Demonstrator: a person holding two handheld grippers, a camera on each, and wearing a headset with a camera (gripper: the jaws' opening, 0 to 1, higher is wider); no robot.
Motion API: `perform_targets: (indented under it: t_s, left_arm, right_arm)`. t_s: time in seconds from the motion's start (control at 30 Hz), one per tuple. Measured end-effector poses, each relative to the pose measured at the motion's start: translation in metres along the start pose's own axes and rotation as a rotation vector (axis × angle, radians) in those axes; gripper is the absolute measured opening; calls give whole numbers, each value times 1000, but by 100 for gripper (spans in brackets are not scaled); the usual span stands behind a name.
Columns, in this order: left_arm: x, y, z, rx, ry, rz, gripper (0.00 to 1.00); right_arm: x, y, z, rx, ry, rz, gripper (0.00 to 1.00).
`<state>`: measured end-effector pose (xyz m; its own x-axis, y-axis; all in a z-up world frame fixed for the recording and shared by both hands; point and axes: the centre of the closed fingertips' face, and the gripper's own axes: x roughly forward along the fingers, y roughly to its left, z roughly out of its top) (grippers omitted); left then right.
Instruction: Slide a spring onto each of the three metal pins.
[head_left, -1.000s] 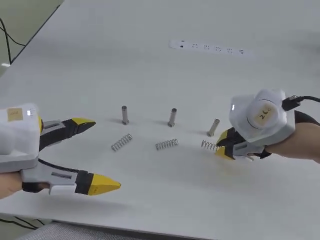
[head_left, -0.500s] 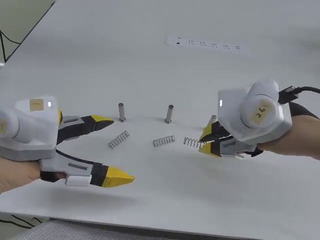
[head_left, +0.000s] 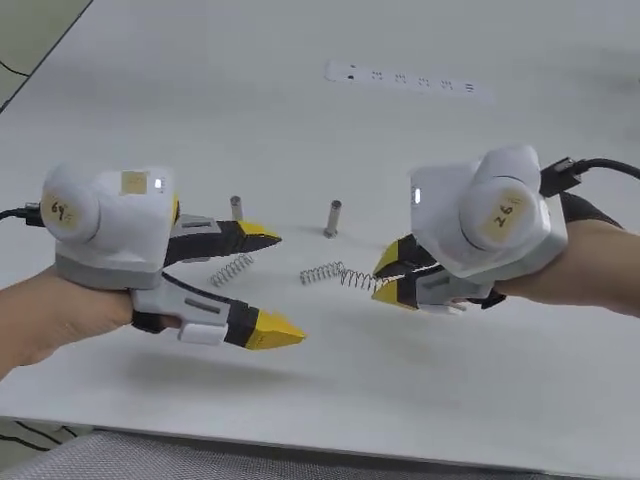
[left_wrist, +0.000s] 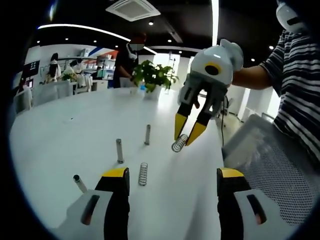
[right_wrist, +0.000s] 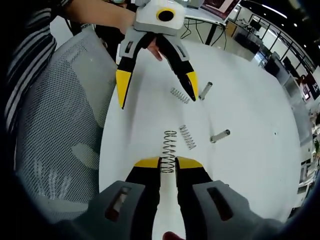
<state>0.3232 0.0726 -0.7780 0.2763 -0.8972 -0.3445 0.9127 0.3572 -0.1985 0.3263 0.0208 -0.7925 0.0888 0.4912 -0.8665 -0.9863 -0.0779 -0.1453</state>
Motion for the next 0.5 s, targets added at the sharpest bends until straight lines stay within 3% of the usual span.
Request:
perform_targets:
  t_s: [0.13,0.3,0.5]
  left_arm:
    - [6,-2,7,15,-23,-21,65]
    - [14,-8,7,21,-17,-69,53]
    - [21,-12,11,27,-29,-90,44]
  right_arm:
    - [2,4,4,-18,4,8,13]
    - [2,5,7,-25,-1,10,13]
    - [2,8,10,-27,-5,19,13]
